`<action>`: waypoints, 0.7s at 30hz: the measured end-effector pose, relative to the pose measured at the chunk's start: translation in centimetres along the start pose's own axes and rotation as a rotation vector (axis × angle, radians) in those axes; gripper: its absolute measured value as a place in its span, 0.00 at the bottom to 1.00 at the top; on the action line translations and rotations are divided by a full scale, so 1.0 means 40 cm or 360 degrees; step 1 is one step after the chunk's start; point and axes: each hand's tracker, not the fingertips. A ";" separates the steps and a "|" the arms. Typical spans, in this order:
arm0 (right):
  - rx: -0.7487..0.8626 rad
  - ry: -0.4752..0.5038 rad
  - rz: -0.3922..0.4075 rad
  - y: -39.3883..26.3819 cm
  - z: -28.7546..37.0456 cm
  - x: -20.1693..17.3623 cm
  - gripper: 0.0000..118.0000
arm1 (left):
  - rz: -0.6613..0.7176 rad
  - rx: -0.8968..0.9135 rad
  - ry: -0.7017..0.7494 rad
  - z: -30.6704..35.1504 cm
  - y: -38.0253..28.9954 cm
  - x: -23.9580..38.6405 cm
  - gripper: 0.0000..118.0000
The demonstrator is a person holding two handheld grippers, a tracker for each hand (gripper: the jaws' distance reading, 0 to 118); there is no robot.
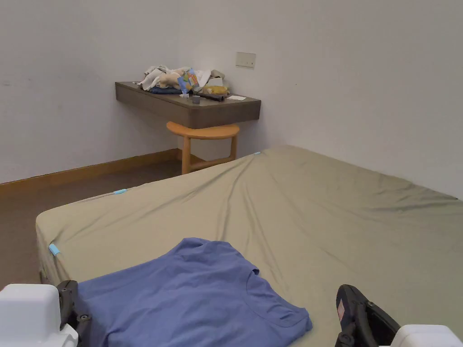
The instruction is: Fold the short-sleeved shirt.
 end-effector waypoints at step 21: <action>-0.0355 -0.0169 0.0035 -0.110 -0.149 0.152 0.01 | -0.0076 -0.0628 -0.0486 -0.593 -0.182 0.251 0.17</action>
